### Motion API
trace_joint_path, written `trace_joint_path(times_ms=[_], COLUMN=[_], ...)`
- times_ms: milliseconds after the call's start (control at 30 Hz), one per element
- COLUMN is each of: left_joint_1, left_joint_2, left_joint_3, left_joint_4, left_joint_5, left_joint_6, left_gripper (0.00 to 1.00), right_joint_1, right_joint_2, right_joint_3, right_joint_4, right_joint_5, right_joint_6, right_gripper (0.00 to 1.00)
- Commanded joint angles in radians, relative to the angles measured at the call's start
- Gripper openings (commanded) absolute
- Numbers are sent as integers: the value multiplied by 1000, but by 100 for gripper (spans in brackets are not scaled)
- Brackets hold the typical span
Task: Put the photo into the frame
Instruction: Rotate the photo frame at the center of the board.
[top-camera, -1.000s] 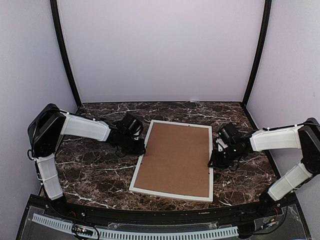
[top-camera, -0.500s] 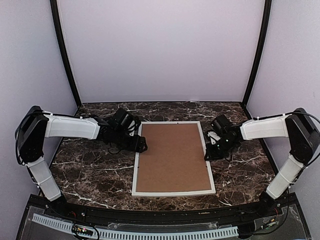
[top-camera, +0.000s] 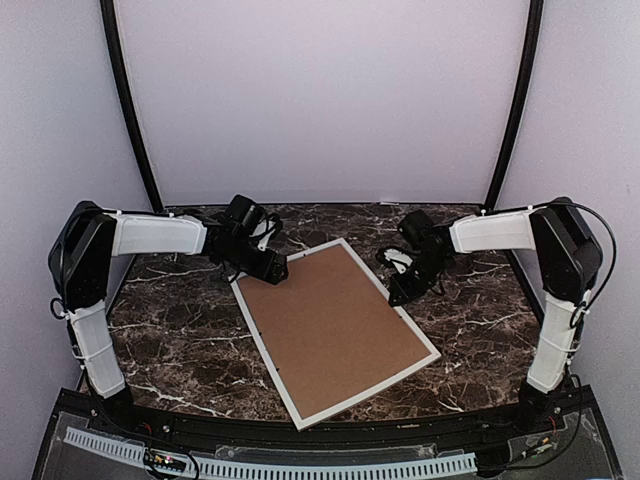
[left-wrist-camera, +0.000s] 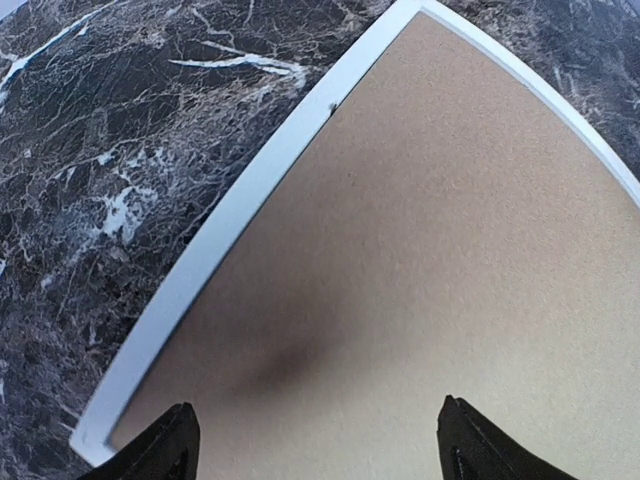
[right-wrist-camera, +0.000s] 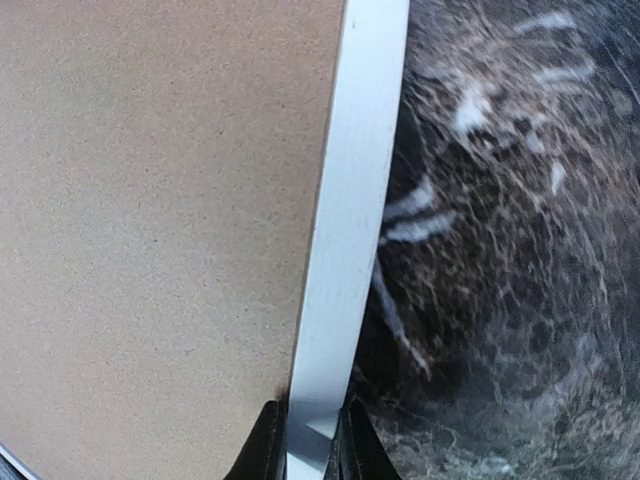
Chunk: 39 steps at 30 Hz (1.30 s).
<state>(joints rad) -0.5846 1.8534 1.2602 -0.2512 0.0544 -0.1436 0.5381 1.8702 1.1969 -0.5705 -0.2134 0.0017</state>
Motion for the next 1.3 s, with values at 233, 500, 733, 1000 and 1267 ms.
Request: trace_joint_path(times_ms=[233,500,733,1000,1267], left_joint_1=[93,132,146,161,165], left_joint_2=[211,283,296,287,169], left_joint_3=[234,304,296,239,43], left_joint_4=[-122,-148,-147,-159,-111], left_joint_5=[-20,41,73,26,-73], left_joint_6=[210,225,203,101,-89], left_gripper=[83,70,46,20,8], right_joint_1=[-19,-31,-49,-57,-61], right_joint_2=[110,-7,-154,-271,-388], right_joint_3=[155,53,-43,-113,-256], right_joint_4=[-29,1,50,45,75], right_joint_5=[-133,-98,-95,-61,-24], right_joint_6=[-150,-93,24,177,390], right_gripper=[39,38,40,43,55])
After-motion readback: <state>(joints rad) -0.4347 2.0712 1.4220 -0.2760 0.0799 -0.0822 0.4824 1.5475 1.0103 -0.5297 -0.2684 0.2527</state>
